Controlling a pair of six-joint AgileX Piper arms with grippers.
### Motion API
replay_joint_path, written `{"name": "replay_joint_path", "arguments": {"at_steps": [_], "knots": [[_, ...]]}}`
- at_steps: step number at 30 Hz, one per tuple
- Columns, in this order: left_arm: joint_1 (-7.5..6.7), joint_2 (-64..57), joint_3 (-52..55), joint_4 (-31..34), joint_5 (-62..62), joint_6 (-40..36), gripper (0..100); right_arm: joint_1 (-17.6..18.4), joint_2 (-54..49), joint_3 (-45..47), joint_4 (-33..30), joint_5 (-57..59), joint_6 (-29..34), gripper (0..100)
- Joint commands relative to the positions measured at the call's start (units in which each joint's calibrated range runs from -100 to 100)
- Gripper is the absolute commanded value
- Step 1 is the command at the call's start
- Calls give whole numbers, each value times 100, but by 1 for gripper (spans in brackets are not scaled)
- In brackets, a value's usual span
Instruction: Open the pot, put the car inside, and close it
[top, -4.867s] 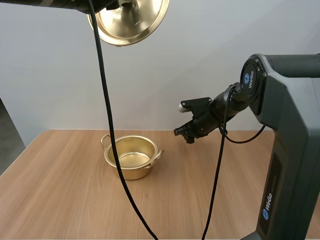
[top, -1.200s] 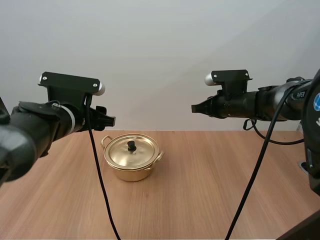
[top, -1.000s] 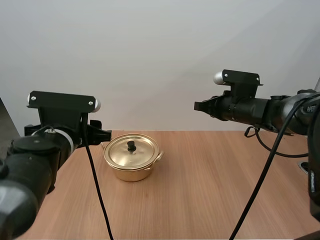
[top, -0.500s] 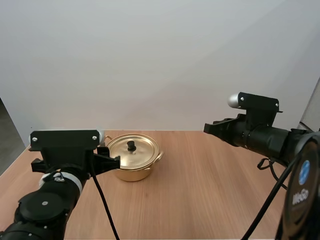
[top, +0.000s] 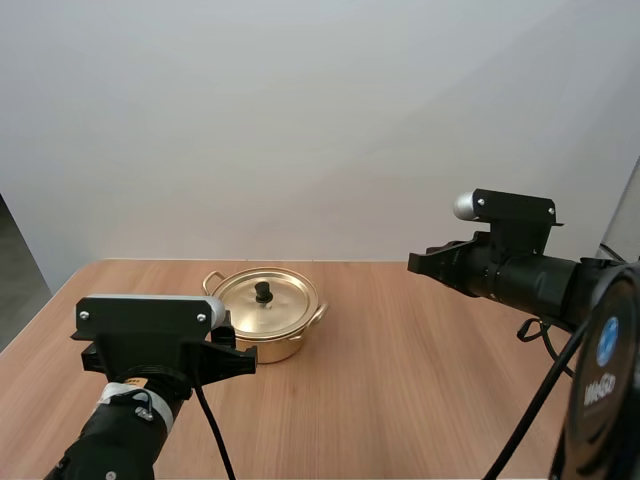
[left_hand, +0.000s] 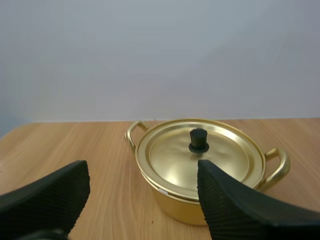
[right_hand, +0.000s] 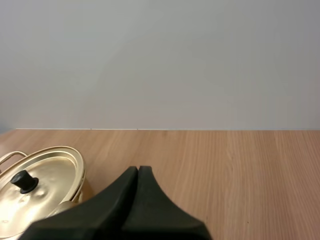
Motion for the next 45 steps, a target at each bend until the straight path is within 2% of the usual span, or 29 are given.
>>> {"name": "replay_joint_path", "arguments": {"at_steps": [1,4,7,11,14,19,21,22,24,26,27,28,30,31,35,37,39,40,42,45], "knots": [[0,-323,0,3630,697,-3185,100,168,-257,11,-10,-1314,0,0],[0,-609,0,3630,634,-3177,100,545,-1191,101,3,-3483,0,0],[0,-849,0,3785,552,-3177,100,838,-2268,241,3,-4891,0,0],[0,-1259,0,3682,771,-3311,100,911,-3430,372,19,-4998,0,0],[0,-1603,0,3940,2047,-3378,100,911,-4070,448,34,-5079,0,0],[0,-1603,0,4066,2217,-3351,100,911,-4407,998,34,-5906,0,0],[0,-1603,0,4066,2217,-3351,100,911,-4537,1338,-270,-5946,0,0],[0,-1603,0,4066,2217,-3351,100,911,-4621,1518,-695,-5880,147,0],[0,-1603,0,4066,2158,-3351,100,911,-4823,1748,-1850,-5294,1027,0],[0,-1603,0,4066,2158,-3351,100,911,-5078,1779,-3334,-4464,2474,0],[0,-1603,0,4066,2158,-3351,100,919,-5186,1733,-3829,-4275,3020,0],[0,-1603,0,4066,2158,-3351,100,925,-5289,1695,-4213,-4240,3354,0],[0,-1603,0,4066,2066,-3393,100,949,-5386,1641,-4451,-4297,3810,0],[0,-1603,0,4066,2223,-3418,100,1060,-5604,1596,-5457,-4883,4843,0],[0,-1603,0,4066,2223,-3452,100,1549,-5823,1596,-8145,-5487,7562,0],[0,-1603,0,4066,2223,-3452,100,1851,-5892,1596,-9264,-5530,8382,0],[0,-1603,0,4054,2204,-3452,100,2104,-6032,1596,-9648,-5339,8630,0],[0,-1603,0,4017,2204,-3452,91,2178,-6138,1596,-9651,-5116,8630,0],[0,-1603,0,3994,2204,-3452,64,2281,-6282,1625,-9651,-4582,8696,0],[0,-1603,0,3994,2204,-3452,18,2306,-6282,1847,-9689,-4519,8743,0]]}}
